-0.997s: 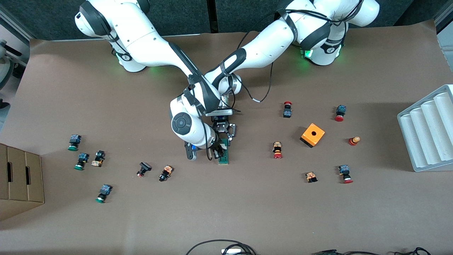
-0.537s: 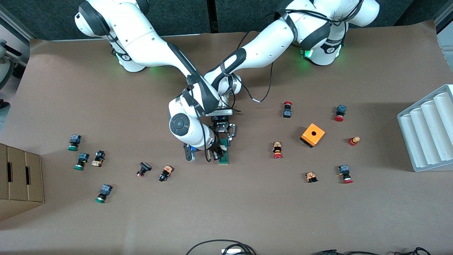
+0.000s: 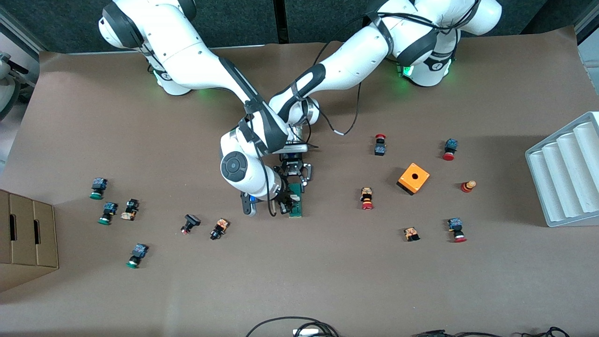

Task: Close load switch with both arms
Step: 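Push the white toggle flat onto the switch body with the right gripper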

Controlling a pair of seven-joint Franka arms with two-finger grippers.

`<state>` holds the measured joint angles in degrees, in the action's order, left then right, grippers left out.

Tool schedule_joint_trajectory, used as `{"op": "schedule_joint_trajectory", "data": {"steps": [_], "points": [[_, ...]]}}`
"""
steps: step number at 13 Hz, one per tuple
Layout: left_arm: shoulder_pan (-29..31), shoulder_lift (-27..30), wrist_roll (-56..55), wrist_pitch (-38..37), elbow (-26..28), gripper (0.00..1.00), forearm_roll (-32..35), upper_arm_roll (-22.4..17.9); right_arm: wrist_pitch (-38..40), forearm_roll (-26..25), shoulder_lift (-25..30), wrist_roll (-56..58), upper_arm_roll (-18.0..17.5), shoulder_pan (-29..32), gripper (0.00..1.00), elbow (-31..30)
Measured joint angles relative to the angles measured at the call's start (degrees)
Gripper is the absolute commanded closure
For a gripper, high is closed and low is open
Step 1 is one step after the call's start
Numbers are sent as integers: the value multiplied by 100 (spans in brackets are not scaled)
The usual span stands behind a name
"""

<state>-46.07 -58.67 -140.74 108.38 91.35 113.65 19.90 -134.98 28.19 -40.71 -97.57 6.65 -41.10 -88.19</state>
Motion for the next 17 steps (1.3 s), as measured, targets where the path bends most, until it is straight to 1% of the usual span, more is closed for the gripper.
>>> {"op": "schedule_joint_trajectory", "data": {"steps": [4,5,6,17], "points": [[0,0,0,0,0,33,0,0,6,0,-11,0,-4,0,76,0],[0,0,0,0,0,33,0,0,8,0,-16,0,-5,0,79,0],[0,0,0,0,0,33,0,0,8,0,-22,0,-6,0,79,0],[0,0,-1,0,0,33,0,0,80,0,-145,-1,-9,22,80,188]]}}
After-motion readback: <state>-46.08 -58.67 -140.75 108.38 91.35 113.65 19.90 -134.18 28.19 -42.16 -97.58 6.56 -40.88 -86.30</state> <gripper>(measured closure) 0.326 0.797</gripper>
